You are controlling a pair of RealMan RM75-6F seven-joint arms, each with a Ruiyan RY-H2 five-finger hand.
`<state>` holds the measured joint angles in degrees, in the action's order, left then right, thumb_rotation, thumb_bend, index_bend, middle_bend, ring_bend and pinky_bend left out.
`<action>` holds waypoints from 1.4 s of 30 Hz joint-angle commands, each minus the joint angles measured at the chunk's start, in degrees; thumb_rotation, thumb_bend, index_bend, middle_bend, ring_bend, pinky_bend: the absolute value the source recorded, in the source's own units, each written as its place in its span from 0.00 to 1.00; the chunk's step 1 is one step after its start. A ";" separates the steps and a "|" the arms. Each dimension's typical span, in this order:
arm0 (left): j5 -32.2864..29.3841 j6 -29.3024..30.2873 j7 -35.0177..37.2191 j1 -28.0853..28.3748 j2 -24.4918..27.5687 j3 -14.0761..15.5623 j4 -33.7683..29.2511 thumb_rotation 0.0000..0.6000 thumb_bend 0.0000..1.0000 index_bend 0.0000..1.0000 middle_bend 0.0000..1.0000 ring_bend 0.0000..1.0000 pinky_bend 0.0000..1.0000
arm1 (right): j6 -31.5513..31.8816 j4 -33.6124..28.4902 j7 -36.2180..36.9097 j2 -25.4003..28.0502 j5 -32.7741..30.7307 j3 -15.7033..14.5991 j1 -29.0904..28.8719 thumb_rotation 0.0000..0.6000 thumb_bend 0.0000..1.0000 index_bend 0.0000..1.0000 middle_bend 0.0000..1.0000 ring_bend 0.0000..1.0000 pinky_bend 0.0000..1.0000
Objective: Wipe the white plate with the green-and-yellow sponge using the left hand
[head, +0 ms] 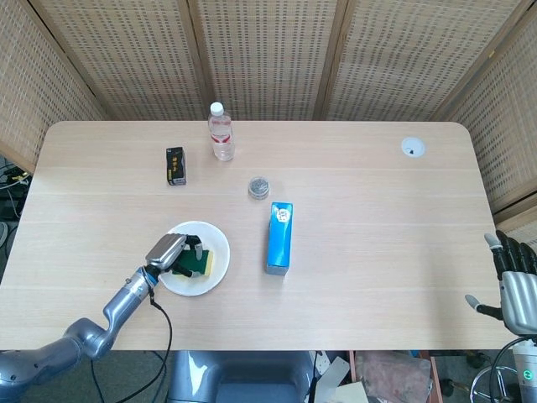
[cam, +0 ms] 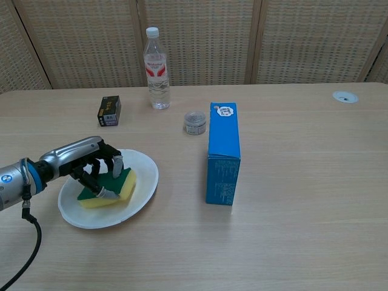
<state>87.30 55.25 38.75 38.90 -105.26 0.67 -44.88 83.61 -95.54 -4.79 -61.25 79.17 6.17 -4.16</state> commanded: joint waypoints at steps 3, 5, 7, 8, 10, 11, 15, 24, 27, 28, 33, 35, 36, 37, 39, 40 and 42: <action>-0.10 2.68 1.77 0.70 0.80 -2.28 -1.90 1.00 0.15 0.65 0.50 0.46 0.57 | 0.20 -0.07 0.15 0.10 0.05 0.04 0.11 1.00 0.00 0.00 0.00 0.00 0.00; -0.19 3.13 1.46 1.25 1.06 -3.10 -2.68 1.00 0.15 0.65 0.50 0.46 0.57 | 0.24 -0.09 0.14 0.10 0.08 0.02 0.14 1.00 0.00 0.00 0.00 0.00 0.00; -0.50 2.74 1.31 1.80 1.14 -3.73 -3.58 1.00 0.15 0.65 0.50 0.46 0.57 | 0.14 -0.09 0.07 0.09 0.11 0.00 0.10 1.00 0.00 0.00 0.00 0.00 0.00; -0.67 2.46 1.10 2.03 1.09 -3.95 -3.96 1.00 0.15 0.65 0.50 0.46 0.57 | 0.10 -0.09 0.01 0.07 0.12 -0.02 0.08 1.00 0.00 0.00 0.00 0.00 0.00; -0.94 1.82 0.38 2.38 0.76 -4.15 -4.33 1.00 0.15 0.65 0.50 0.46 0.57 | 0.08 -0.08 -0.10 0.02 0.18 -0.03 0.05 1.00 0.00 0.00 0.00 0.00 0.00; -1.04 1.52 0.12 2.48 0.53 -4.15 -4.33 1.00 0.15 0.65 0.50 0.46 0.57 | 0.08 -0.08 -0.16 0.00 0.17 -0.03 0.05 1.00 0.00 0.00 0.00 0.00 0.00; -1.35 0.27 -0.74 2.67 -0.79 -3.85 -3.53 1.00 0.15 0.65 0.50 0.46 0.57 | -0.09 -0.08 -0.14 0.00 0.09 -0.02 -0.01 1.00 0.00 0.00 0.00 0.00 0.00; -1.77 -1.76 0.38 2.34 -4.25 -2.91 0.07 1.00 0.15 0.65 0.50 0.46 0.57 | -0.59 0.01 0.28 0.11 -0.41 0.05 -0.07 1.00 0.00 0.00 0.00 0.00 0.00; -1.46 -2.10 1.44 2.12 -5.51 -2.33 2.21 1.00 0.15 0.65 0.50 0.46 0.57 | -0.76 0.05 0.24 0.12 -0.64 0.15 -0.16 1.00 0.00 0.00 0.00 0.00 0.00; -1.36 -2.21 1.72 2.08 -5.78 -2.17 2.75 1.00 0.15 0.65 0.50 0.46 0.57 | -0.78 0.03 0.29 0.13 -0.65 0.16 -0.16 1.00 0.00 0.00 0.00 0.00 0.00; -1.15 -2.74 3.24 2.07 -6.80 -1.88 4.52 1.00 0.15 0.65 0.50 0.46 0.57 | -0.88 -0.08 0.63 0.25 -0.45 0.06 -0.17 1.00 0.00 0.00 0.00 0.00 0.00; -0.90 -2.55 3.60 2.12 -7.00 -1.80 4.90 1.00 0.15 0.65 0.50 0.46 0.57 | -0.77 -0.12 0.73 0.29 -0.38 0.09 -0.14 1.00 0.00 0.00 0.00 0.00 0.00; -0.80 -2.44 3.80 2.17 -7.01 -1.81 4.97 1.00 0.15 0.65 0.50 0.46 0.57 | -0.71 -0.12 0.76 0.31 -0.36 0.09 -0.11 1.00 0.00 0.00 0.00 0.00 0.00; -0.68 -2.22 3.88 2.28 -6.94 -1.90 4.97 1.00 0.15 0.65 0.50 0.46 0.57 | -0.69 -0.11 0.78 0.33 -0.34 0.08 -0.10 1.00 0.00 0.00 0.00 0.00 0.00; -0.53 -1.50 4.08 2.52 -6.62 -2.28 4.72 1.00 0.15 0.65 0.50 0.46 0.57 | -0.65 -0.11 0.94 0.38 -0.35 0.10 -0.06 1.00 0.00 0.00 0.00 0.00 0.00; -0.50 -1.12 4.22 2.66 -6.37 -2.55 4.47 1.00 0.15 0.65 0.50 0.46 0.57 | -0.60 -0.11 0.96 0.41 -0.35 0.12 -0.04 1.00 0.00 0.00 0.00 0.00 0.00; -0.49 -0.27 4.41 2.97 -5.63 -3.19 3.66 1.00 0.15 0.65 0.50 0.46 0.57 | -0.50 -0.12 1.12 0.46 -0.31 0.12 0.02 1.00 0.00 0.00 0.00 0.00 0.00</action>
<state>86.76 54.66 43.02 41.67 -111.22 -2.20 -40.87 83.11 -95.66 -3.67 -60.80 78.85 6.30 -4.15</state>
